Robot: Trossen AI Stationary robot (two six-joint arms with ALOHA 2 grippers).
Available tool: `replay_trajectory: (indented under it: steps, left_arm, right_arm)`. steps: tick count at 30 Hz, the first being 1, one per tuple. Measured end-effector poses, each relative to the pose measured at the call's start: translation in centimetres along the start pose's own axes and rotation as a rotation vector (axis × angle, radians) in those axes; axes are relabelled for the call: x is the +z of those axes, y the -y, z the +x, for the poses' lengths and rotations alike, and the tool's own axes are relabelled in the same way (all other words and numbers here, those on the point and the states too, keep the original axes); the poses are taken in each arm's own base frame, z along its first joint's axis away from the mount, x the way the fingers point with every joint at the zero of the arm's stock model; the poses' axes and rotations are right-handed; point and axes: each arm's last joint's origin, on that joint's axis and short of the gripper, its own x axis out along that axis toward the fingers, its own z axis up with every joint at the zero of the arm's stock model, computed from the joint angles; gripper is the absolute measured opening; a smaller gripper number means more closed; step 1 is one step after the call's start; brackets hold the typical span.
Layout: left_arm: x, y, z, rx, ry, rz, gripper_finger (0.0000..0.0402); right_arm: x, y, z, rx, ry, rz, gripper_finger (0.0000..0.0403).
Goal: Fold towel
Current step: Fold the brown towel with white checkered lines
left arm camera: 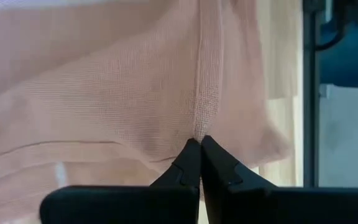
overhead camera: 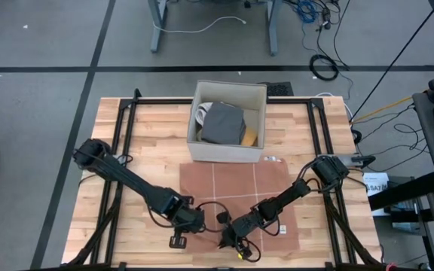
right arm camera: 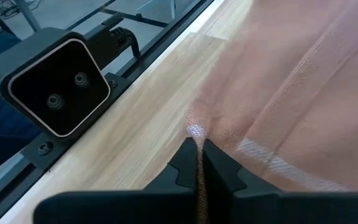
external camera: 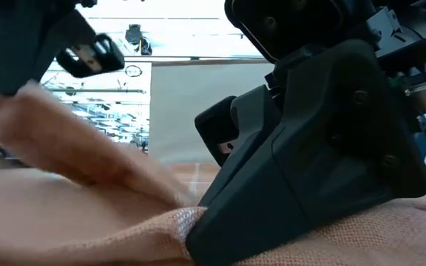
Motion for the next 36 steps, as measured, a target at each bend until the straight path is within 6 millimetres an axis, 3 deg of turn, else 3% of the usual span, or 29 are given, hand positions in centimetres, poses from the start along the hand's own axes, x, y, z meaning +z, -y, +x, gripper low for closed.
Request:
replay_trajectory:
  steps: [5, 12, 18, 26, 32, 36]
  left_arm:
    - [0.0, 0.1, -1.3, 0.013, 0.046, 0.005, 0.0]
    - [0.0, 0.1, -1.1, 0.015, 0.048, 0.004, 0.0]
    - [-0.1, 0.6, -1.0, 0.02, 0.053, 0.009, 0.0]
    - [-0.4, 1.1, -0.9, 0.039, 0.064, 0.02, 0.0]
    - [-0.4, 1.2, -0.8, 0.045, 0.067, 0.022, 0.0]
    - [-0.5, 1.4, -0.8, 0.044, 0.066, 0.022, 0.0]
  right_arm:
    - [-0.1, 0.0, 0.0, 0.003, -0.003, 0.0, 0.0003]
    - [-0.1, 0.0, 0.0, 0.001, 0.001, -0.014, 0.0006]
    - [0.5, -0.3, -0.3, 0.005, 0.018, -0.036, 0.0062]
    - [2.8, -1.8, -3.6, -0.049, -0.099, -0.04, 0.0156]
    - [3.7, -4.6, -6.8, -0.079, -0.243, 0.002, 0.0163]
    - [2.3, -6.3, -8.9, -0.175, -0.449, 0.085, 0.0153]
